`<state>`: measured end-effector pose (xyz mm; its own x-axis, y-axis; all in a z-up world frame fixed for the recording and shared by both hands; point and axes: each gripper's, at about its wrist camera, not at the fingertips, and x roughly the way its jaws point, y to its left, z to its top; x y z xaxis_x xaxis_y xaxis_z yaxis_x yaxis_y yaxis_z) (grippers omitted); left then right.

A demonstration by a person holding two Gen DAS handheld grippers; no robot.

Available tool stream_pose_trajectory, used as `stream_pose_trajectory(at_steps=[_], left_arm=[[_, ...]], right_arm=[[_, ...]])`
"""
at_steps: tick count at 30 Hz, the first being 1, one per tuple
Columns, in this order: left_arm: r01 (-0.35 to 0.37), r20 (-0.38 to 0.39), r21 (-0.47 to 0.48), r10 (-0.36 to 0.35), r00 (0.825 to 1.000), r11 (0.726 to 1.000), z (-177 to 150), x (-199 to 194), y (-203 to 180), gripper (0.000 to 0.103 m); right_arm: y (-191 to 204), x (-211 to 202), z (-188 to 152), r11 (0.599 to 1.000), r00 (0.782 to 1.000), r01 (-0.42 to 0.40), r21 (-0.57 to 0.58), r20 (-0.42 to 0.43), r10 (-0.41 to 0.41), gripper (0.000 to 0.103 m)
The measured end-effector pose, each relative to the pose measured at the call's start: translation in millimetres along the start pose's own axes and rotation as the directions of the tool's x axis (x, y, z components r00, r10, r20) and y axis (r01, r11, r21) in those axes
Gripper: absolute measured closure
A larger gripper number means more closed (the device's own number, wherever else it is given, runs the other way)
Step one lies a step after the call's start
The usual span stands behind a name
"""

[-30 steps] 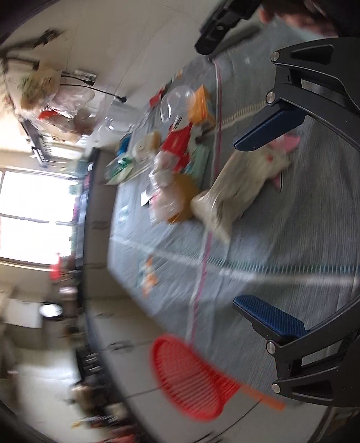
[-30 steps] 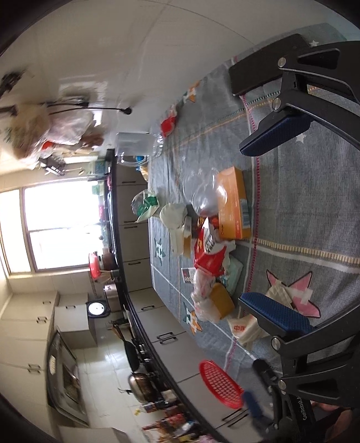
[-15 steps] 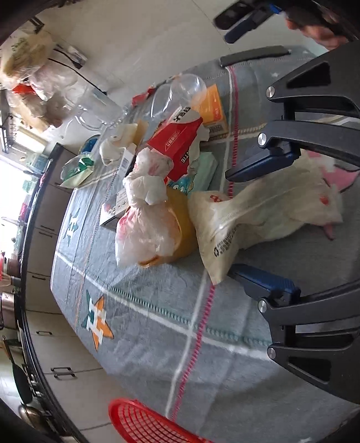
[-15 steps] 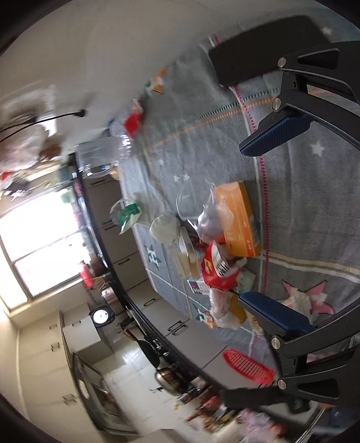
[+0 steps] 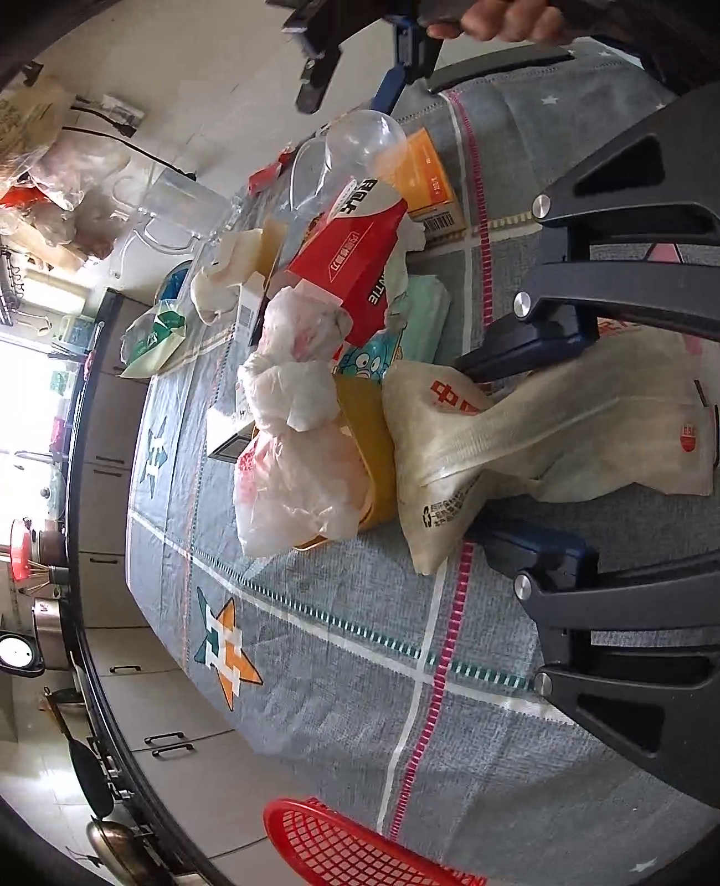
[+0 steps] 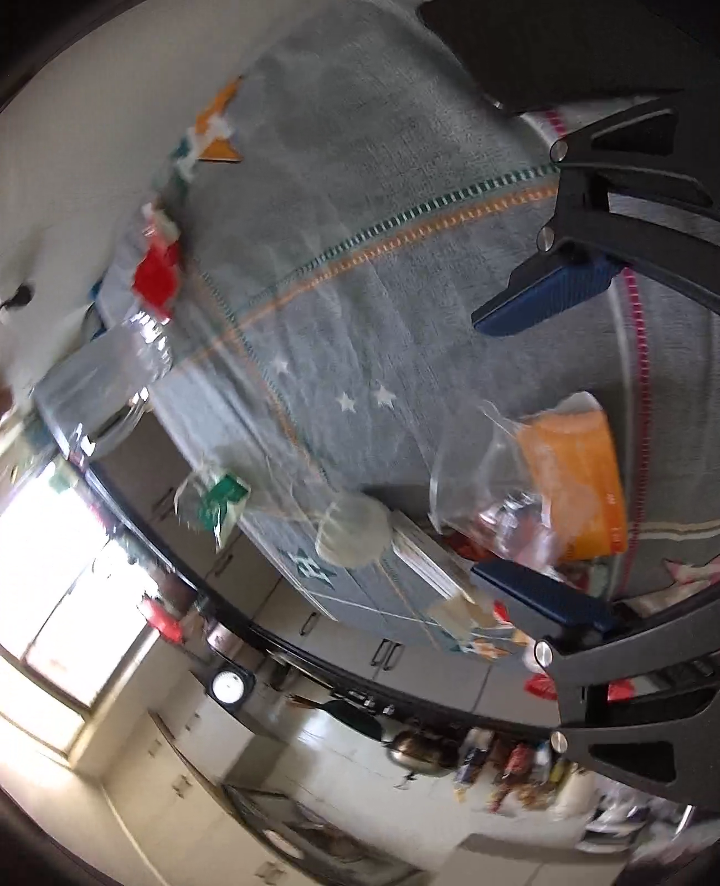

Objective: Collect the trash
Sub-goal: 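Grasp the white printed plastic bag with the left tool while the right grasps a clear plastic cup, then carry the bag and cup to the red basket and open both tools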

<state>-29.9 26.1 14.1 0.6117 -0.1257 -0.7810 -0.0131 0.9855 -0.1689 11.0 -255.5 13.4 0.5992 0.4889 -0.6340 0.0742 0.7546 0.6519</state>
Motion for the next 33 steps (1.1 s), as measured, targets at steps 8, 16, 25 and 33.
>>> stream_pose_trajectory(at_steps=[8,16,25,33], left_arm=[[0.012,0.002,0.011,-0.012,1.000,1.000,0,1,-3,0.059],[0.041,0.011,0.010,-0.041,0.999,0.999,-1,-1,-3,0.064],[0.113,0.108,-0.002,-0.112,0.988,0.994,-4,-39,3,0.065],[0.070,0.222,-0.012,-0.066,0.973,0.997,4,-80,26,0.065]], right_arm=[[1,40,6,0.999,0.994,-0.018,0.050,-0.104,0.024,0.031],[11,42,-2,0.999,0.997,-0.038,0.015,-0.069,0.039,0.048],[38,-3,-25,0.994,0.996,-0.024,-0.103,0.080,0.032,0.048],[89,-19,-57,0.966,0.991,-0.050,-0.253,0.106,0.079,0.048]])
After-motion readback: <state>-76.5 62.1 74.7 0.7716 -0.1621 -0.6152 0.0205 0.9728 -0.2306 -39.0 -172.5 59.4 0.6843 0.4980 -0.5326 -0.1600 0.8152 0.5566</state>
